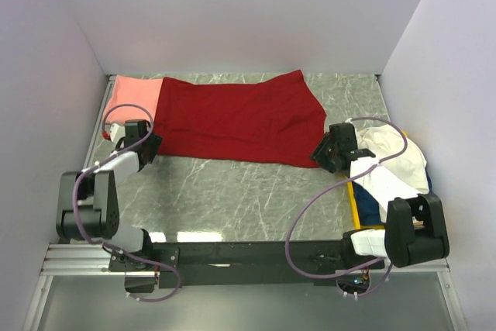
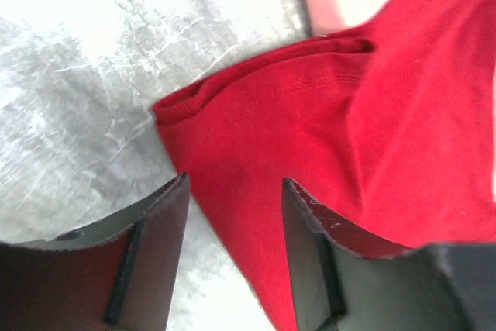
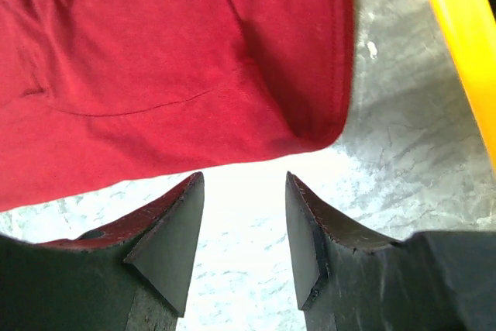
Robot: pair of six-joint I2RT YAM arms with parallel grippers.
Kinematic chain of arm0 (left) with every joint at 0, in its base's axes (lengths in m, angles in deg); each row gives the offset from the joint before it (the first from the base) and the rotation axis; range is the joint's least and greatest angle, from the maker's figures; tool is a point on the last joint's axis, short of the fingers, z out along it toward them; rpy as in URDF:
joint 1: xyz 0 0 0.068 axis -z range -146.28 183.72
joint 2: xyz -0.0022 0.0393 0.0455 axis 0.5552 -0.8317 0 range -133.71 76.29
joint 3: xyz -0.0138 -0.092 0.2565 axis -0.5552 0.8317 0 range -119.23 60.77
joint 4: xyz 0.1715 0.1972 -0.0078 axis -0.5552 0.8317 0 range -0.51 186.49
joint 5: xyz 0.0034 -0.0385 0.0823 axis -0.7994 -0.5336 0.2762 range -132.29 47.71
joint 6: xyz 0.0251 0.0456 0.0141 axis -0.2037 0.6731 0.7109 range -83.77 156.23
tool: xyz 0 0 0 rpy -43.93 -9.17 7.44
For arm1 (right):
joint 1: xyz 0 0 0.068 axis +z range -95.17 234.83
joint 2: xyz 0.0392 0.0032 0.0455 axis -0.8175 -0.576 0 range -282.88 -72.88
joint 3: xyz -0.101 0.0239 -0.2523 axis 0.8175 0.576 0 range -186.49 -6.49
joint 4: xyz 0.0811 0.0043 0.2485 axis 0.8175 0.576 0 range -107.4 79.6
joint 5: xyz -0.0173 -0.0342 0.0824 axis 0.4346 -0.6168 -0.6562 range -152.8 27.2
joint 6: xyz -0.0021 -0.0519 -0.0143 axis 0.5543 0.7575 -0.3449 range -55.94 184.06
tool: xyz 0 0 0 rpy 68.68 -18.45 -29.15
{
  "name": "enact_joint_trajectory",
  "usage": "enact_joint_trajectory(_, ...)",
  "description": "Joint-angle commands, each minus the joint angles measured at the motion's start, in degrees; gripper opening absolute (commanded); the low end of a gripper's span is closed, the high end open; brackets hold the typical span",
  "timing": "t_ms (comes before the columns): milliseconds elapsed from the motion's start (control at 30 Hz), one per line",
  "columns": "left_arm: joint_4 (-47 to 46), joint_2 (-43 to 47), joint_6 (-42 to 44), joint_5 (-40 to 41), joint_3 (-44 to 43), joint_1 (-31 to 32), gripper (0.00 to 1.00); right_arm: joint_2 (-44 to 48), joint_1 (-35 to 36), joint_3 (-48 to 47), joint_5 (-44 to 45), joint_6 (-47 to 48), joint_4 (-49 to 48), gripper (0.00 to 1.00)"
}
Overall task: Fold and stack the t-shirts
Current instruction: Fold the tshirt
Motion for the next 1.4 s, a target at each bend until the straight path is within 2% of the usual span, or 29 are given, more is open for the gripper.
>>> enact_joint_trajectory(0, -0.1, 5.6, -0.2, 0.7, 1.9, -0.5, 0.58, -0.4, -0.9, 2.2, -0.2, -1.4, -4.3, 0.53)
enact_joint_trajectory(233, 0.6, 6.7, -0.4, 1.4, 3.7, -1.3, 0.63, -4.8, -1.3, 2.9, -1.5, -2.1, -6.7, 0.53)
enact_joint_trajectory(533, -0.3, 0.8, -0.7, 0.9, 2.4, -1.4, 0.62, -8.1, -3.2, 2.9, -1.0, -2.0, -8.3, 0.52)
enact_joint_trajectory(900, 2.9, -3.9, -0.3, 5.4, 0.0, -1.3, 0.57, -10.5, -3.3, 0.9, -0.4, -1.9, -7.9, 0.43)
enact_joint_trajectory(967, 3.3, -4.8, -0.6, 5.8, -0.2, -1.3, 0.56, -10.6, -3.4, 0.7, -0.4, -1.9, -8.1, 0.38)
enact_joint_trajectory(1100, 4.2, -5.4, -0.7, 6.8, -1.6, -1.3, 0.47, -10.3, -3.3, 0.0, -0.4, -1.5, -7.3, 0.24)
enact_joint_trajectory(1167, 4.6, -6.1, -0.3, 6.7, -2.2, -1.3, 0.41, -9.7, -3.4, -0.6, -0.4, -1.4, -6.6, 0.13)
enact_joint_trajectory(1267, 4.7, -6.5, 0.1, 6.5, -3.1, -1.4, 0.19, -8.4, -3.3, -1.4, -0.4, -1.0, -5.1, 0.04)
enact_joint_trajectory(1367, 5.8, -5.7, 0.3, 6.9, -3.5, -1.3, 0.06, -6.6, -3.7, -1.7, -0.6, -0.4, -3.8, 0.00)
